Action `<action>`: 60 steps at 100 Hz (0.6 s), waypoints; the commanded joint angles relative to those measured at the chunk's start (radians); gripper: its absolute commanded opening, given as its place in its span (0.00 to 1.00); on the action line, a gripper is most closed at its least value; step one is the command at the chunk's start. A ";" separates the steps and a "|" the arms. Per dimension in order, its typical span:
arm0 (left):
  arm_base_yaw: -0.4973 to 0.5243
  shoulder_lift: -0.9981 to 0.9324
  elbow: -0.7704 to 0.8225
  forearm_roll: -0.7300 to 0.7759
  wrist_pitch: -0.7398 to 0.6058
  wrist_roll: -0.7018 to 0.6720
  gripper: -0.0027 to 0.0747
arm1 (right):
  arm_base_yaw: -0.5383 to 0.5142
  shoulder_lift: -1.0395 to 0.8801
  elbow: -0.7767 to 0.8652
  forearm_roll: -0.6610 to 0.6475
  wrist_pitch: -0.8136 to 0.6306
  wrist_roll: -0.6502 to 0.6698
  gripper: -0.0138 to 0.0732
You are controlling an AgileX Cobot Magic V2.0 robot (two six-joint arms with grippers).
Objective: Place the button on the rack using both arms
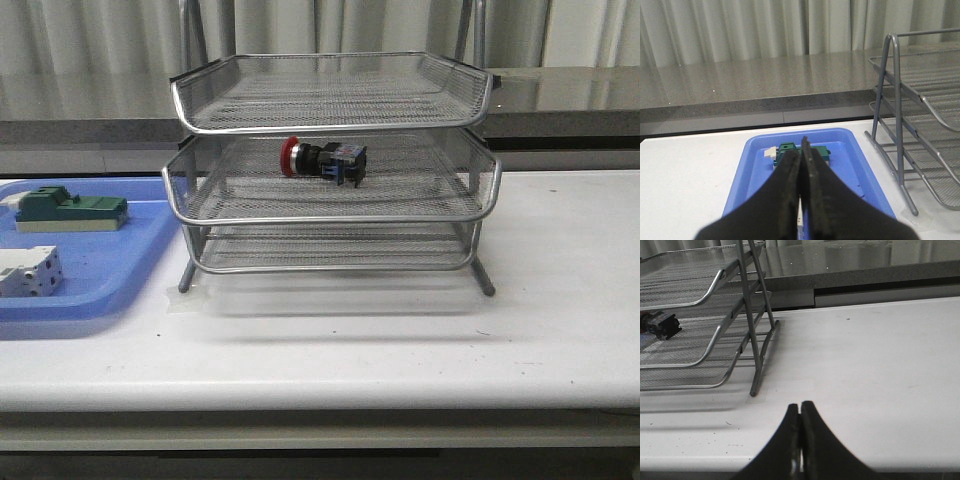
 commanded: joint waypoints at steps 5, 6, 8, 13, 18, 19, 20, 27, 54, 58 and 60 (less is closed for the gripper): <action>0.000 -0.084 0.040 0.013 -0.112 -0.041 0.01 | -0.001 -0.020 -0.018 -0.008 -0.085 -0.003 0.09; 0.000 -0.090 0.049 0.010 -0.112 -0.041 0.01 | -0.001 -0.020 -0.018 -0.008 -0.085 -0.003 0.09; 0.000 -0.107 0.058 0.007 -0.115 -0.041 0.01 | -0.001 -0.020 -0.018 -0.008 -0.085 -0.003 0.09; 0.000 -0.147 0.093 -0.010 -0.114 -0.041 0.01 | -0.001 -0.020 -0.018 -0.008 -0.085 -0.003 0.09; 0.000 -0.187 0.122 -0.026 -0.114 -0.041 0.01 | -0.001 -0.020 -0.018 -0.008 -0.085 -0.003 0.09; 0.000 -0.197 0.126 -0.028 -0.114 -0.041 0.01 | -0.001 -0.020 -0.018 -0.008 -0.085 -0.003 0.09; 0.000 -0.203 0.134 -0.031 -0.114 -0.041 0.01 | -0.001 -0.020 -0.018 -0.008 -0.085 -0.003 0.09; 0.000 -0.253 0.172 -0.037 -0.114 -0.041 0.01 | -0.001 -0.020 -0.018 -0.008 -0.085 -0.003 0.09; 0.000 -0.261 0.205 -0.046 -0.112 -0.068 0.01 | -0.001 -0.020 -0.018 -0.009 -0.084 -0.003 0.09; 0.000 -0.261 0.205 -0.046 -0.112 -0.068 0.01 | -0.001 -0.020 -0.018 -0.009 -0.084 -0.003 0.09; 0.000 -0.261 0.205 -0.046 -0.112 -0.068 0.01 | -0.001 -0.020 -0.018 -0.009 -0.084 -0.003 0.09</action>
